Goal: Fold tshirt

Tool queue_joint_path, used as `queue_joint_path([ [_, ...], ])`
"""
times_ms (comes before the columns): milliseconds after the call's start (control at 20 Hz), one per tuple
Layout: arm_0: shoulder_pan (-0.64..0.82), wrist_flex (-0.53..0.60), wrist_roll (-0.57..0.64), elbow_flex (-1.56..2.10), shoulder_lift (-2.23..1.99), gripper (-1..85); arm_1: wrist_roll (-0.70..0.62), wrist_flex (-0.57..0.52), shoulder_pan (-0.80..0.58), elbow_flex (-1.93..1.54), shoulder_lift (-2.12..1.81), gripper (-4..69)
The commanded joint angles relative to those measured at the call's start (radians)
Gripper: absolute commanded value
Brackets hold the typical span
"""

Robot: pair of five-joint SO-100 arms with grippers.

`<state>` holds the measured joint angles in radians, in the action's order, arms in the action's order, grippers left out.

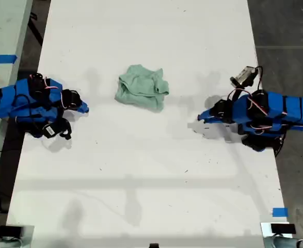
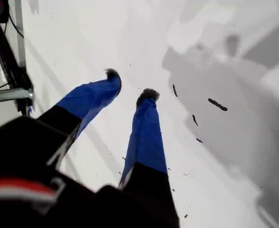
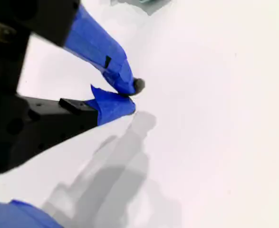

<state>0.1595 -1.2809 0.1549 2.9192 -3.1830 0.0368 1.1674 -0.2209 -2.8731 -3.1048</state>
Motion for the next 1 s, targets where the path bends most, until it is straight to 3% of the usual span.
queue_joint_path([
  [0,-0.046,-0.014,-0.071,0.098,-0.1,0.1,0.127,0.055,0.014,-0.135,-0.276,5.8],
  [250,0.008,-0.138,-0.032,0.098,-0.146,6.4,-0.249,0.055,-0.103,-0.135,-0.262,5.7],
  [350,0.041,-0.138,-0.037,0.097,-0.146,8.8,-0.626,0.058,-0.123,-0.132,-0.262,5.7],
  [950,0.071,-0.138,-0.038,0.097,-0.146,10.2,-0.63,0.071,-0.12,-0.127,-0.264,4.4],
])
